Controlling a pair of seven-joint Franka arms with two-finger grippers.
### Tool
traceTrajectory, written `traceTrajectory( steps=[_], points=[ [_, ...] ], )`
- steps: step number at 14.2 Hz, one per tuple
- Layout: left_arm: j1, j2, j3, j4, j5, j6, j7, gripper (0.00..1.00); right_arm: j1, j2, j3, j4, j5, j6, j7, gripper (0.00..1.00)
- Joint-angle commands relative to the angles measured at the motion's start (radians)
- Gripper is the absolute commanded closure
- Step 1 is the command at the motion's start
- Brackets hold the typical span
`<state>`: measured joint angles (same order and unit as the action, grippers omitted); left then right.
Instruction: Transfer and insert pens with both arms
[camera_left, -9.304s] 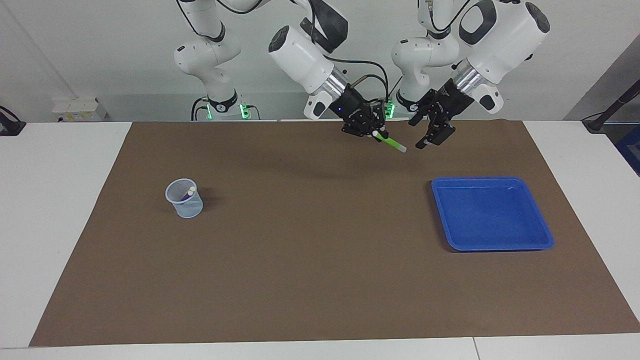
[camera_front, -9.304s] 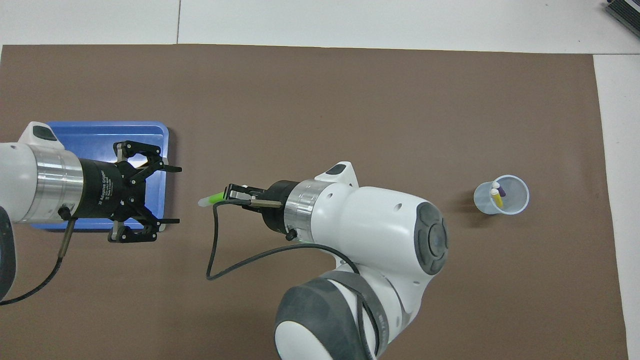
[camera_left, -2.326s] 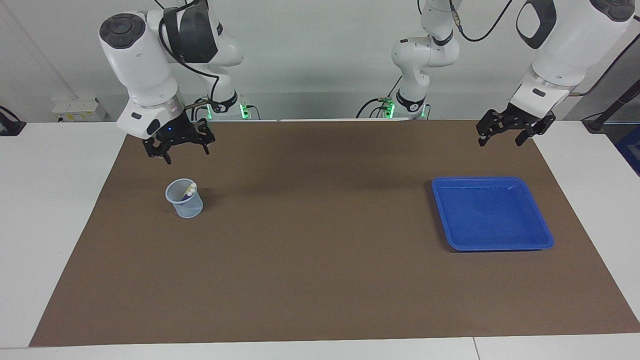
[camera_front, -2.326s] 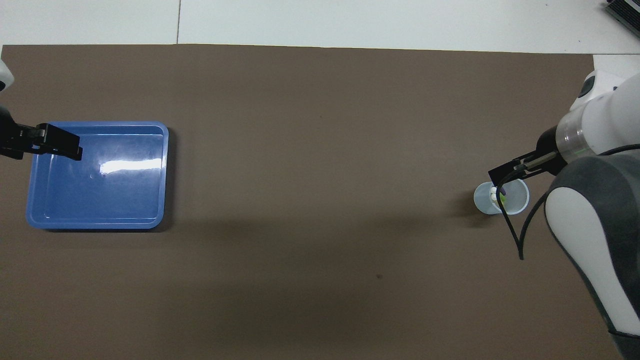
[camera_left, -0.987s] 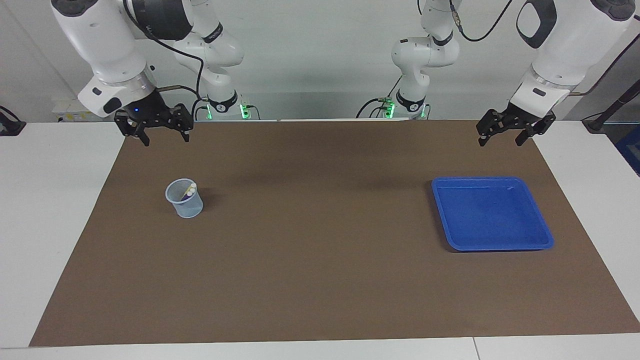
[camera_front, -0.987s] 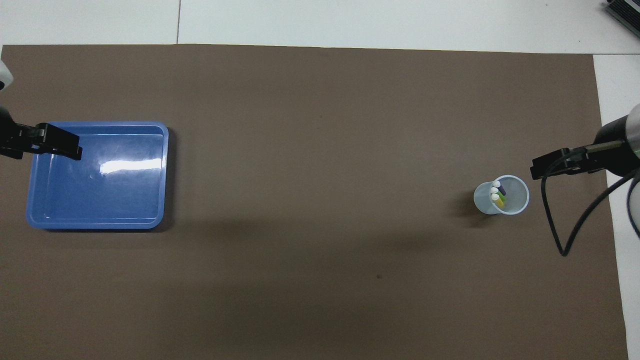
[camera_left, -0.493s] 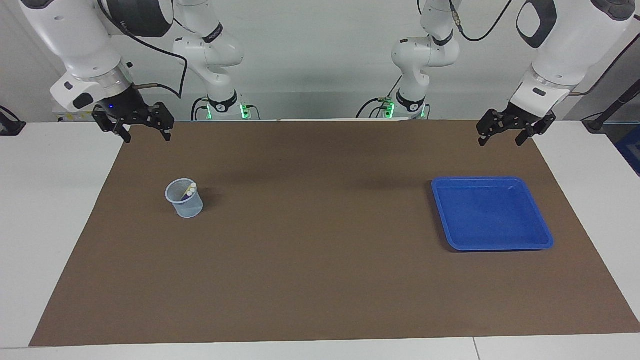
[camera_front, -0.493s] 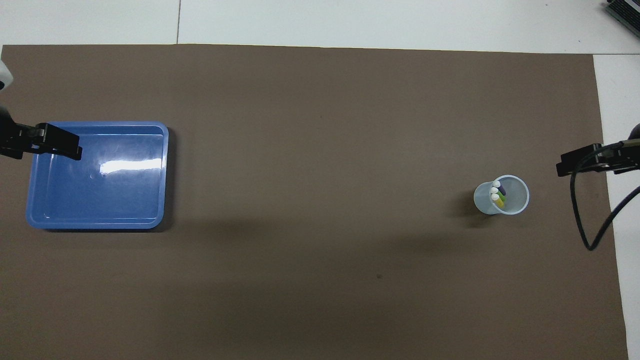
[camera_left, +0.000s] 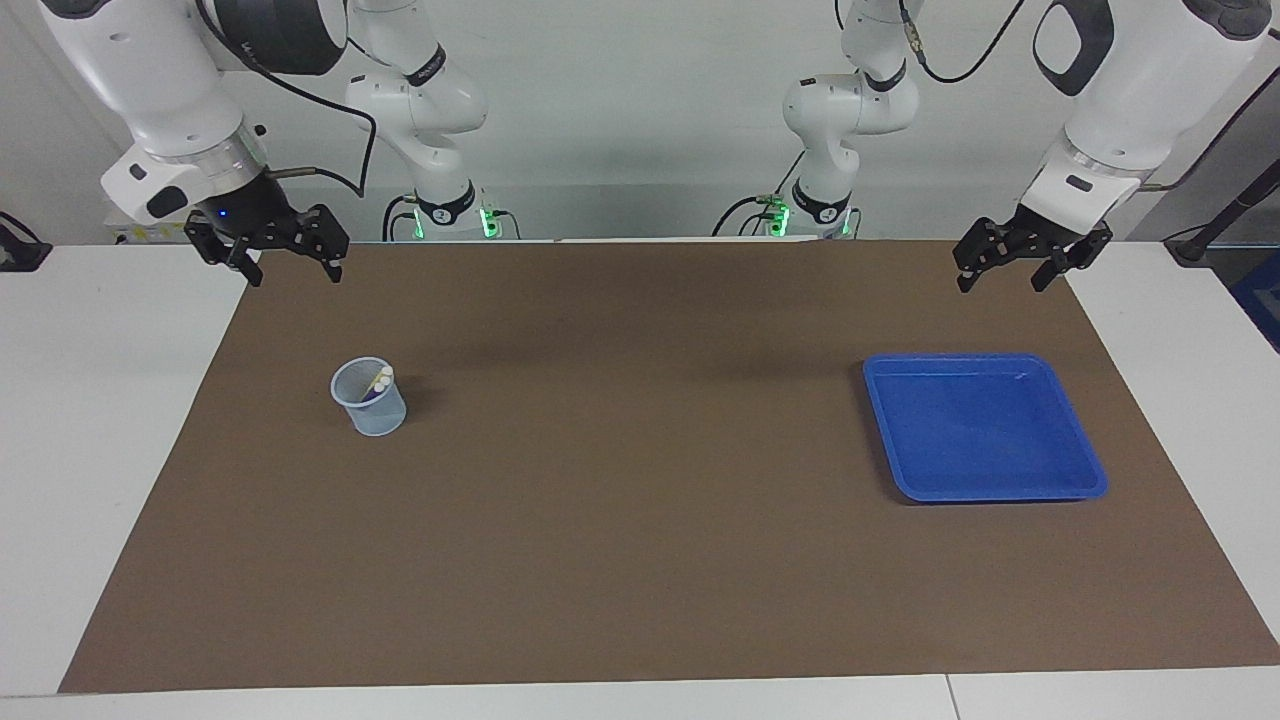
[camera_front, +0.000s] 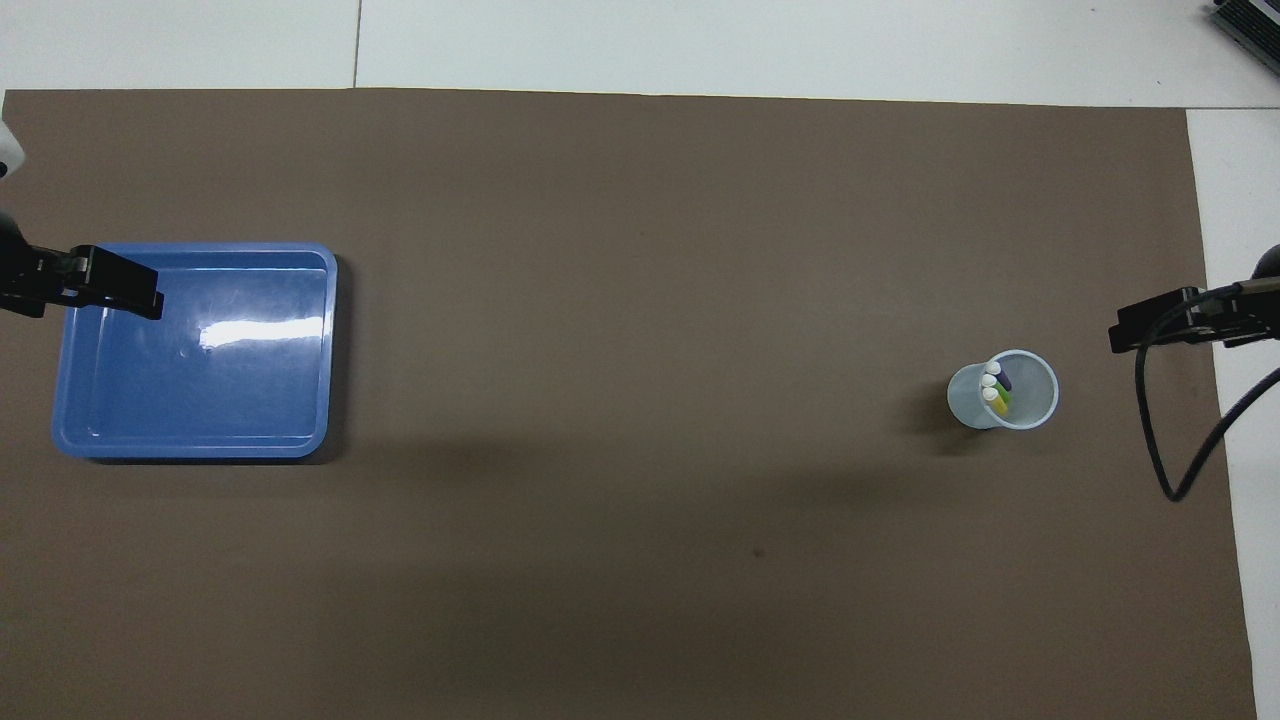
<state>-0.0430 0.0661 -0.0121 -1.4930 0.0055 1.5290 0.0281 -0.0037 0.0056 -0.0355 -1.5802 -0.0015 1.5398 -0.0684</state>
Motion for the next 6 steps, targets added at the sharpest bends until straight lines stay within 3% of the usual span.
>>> traceTrajectory(
  steps=[1,6],
  points=[
    [0.014,0.009,-0.008,0.03,-0.013,-0.027,0.003,0.0,-0.002,-0.002,0.006,-0.024,0.014,0.039,0.016,0.0],
    [0.014,0.009,-0.006,0.03,-0.013,-0.027,0.003,0.0,0.014,-0.002,0.006,-0.024,0.005,0.037,0.016,0.0]
  ],
)
